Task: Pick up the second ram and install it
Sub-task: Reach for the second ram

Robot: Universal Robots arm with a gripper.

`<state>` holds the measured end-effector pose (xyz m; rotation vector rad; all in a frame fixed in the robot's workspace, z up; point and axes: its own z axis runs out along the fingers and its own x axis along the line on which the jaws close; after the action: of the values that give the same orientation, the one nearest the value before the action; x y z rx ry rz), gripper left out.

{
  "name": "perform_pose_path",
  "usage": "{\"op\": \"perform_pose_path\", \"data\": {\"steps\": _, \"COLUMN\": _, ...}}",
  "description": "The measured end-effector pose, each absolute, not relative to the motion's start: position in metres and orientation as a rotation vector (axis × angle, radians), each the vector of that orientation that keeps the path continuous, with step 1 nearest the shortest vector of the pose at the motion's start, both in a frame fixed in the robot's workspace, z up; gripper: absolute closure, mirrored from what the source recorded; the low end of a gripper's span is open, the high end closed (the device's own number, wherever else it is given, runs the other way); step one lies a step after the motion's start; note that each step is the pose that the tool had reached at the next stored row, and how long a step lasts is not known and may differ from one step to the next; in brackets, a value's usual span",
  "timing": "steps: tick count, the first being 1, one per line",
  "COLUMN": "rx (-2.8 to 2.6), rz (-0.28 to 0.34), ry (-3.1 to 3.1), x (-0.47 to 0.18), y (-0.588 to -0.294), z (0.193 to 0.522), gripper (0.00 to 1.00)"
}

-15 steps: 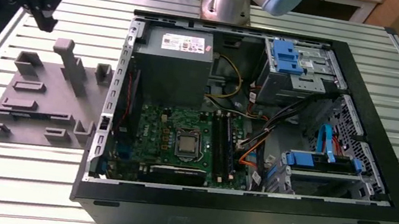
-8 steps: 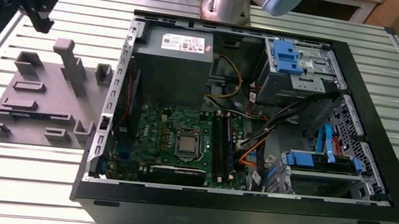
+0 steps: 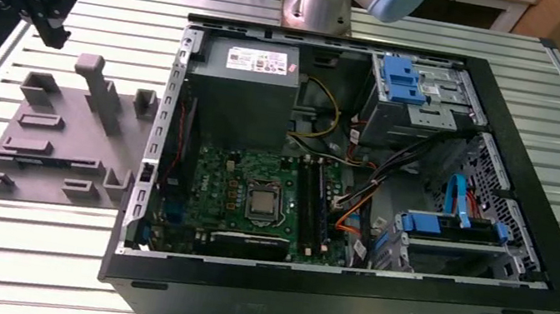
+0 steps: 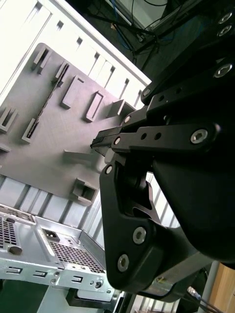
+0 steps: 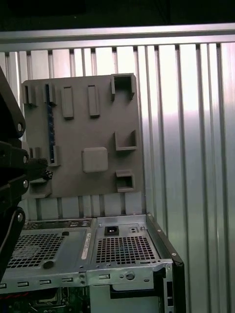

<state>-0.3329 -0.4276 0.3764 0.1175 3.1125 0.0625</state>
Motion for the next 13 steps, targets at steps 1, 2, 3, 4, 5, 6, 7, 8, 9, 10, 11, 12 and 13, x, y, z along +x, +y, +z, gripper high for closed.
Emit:
{"op": "perform_pose_path", "data": {"steps": 1, "rx": 0.117, "rz": 0.063, "ry": 3.112, "x": -0.3335, "y": -0.4279, "z": 0.3762, "gripper": 0.89}}
{"op": "perform_pose_path", "data": {"steps": 2, "rx": 0.117, "rz": 0.062, "ry": 3.113, "x": -0.3341, "y": -0.4281, "z": 0.3761, "gripper": 0.89}}
{"op": "perform_pose_path", "data": {"steps": 3, "rx": 0.117, "rz": 0.062, "ry": 3.113, "x": -0.3347, "y": -0.4284, "z": 0.3759, "gripper": 0.89}}
{"op": "perform_pose_path", "data": {"steps": 4, "rx": 0.117, "rz": 0.062, "ry": 3.112, "x": -0.3353, "y": -0.4286, "z": 0.3757, "gripper": 0.89}}
{"op": "perform_pose_path", "data": {"steps": 5, "rx": 0.117, "rz": 0.063, "ry": 3.112, "x": -0.3359, "y": -0.4289, "z": 0.3755, "gripper": 0.89}}
{"op": "perform_pose_path", "data": {"steps": 6, "rx": 0.117, "rz": 0.063, "ry": 3.112, "x": -0.3365, "y": -0.4291, "z": 0.3754, "gripper": 0.89}}
{"op": "perform_pose_path", "data": {"steps": 7, "rx": 0.117, "rz": 0.062, "ry": 3.113, "x": -0.3372, "y": -0.4293, "z": 0.3753, "gripper": 0.89}}
{"op": "perform_pose_path", "data": {"steps": 8, "rx": 0.118, "rz": 0.063, "ry": 3.113, "x": -0.3378, "y": -0.4295, "z": 0.3751, "gripper": 0.89}}
{"op": "perform_pose_path", "data": {"steps": 9, "rx": 0.118, "rz": 0.062, "ry": 3.113, "x": -0.3385, "y": -0.4297, "z": 0.375, "gripper": 0.89}}
{"op": "perform_pose_path", "data": {"steps": 10, "rx": 0.117, "rz": 0.062, "ry": 3.113, "x": -0.3392, "y": -0.4299, "z": 0.3749, "gripper": 0.89}}
{"op": "perform_pose_path", "data": {"steps": 11, "rx": 0.117, "rz": 0.062, "ry": 3.113, "x": -0.3398, "y": -0.4301, "z": 0.3747, "gripper": 0.89}}
{"op": "perform_pose_path", "data": {"steps": 12, "rx": 0.117, "rz": 0.063, "ry": 3.112, "x": -0.3404, "y": -0.4304, "z": 0.3745, "gripper": 0.89}}
{"op": "perform_pose_path", "data": {"steps": 13, "rx": 0.117, "rz": 0.062, "ry": 3.112, "x": -0.341, "y": -0.4306, "z": 0.3743, "gripper": 0.89}}
